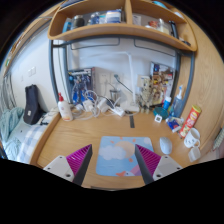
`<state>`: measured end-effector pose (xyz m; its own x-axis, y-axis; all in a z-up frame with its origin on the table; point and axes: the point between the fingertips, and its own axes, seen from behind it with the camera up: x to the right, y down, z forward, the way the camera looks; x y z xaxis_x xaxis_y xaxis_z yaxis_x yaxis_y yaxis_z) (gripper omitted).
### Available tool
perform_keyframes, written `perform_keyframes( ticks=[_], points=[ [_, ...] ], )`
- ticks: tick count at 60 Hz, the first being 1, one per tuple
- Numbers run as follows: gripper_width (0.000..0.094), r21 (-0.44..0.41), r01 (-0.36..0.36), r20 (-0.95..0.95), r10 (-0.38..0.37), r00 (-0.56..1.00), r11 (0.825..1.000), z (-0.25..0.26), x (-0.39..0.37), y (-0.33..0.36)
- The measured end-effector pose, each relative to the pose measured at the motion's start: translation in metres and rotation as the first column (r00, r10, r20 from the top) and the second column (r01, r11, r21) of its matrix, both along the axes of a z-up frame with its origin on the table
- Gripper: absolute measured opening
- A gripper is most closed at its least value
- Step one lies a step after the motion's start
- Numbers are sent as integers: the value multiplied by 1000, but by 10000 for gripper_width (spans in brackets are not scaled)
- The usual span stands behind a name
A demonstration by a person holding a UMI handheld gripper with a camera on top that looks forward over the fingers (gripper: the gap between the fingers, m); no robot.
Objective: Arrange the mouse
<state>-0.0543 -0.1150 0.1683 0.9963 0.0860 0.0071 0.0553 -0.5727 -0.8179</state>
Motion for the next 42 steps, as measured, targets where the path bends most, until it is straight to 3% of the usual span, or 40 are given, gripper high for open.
perform_keyframes(
  ticks=[13,22,33,42],
  points=[
    [860,-88,118,62,-113,992,989,-84,120,-9],
    [864,-85,172,133,-160,978,981,-117,198,1],
    [858,-119,192,95,-182,979,974,-148,251,34],
    [857,-124,155,71,-147,987,980,-161,267,77]
  ],
)
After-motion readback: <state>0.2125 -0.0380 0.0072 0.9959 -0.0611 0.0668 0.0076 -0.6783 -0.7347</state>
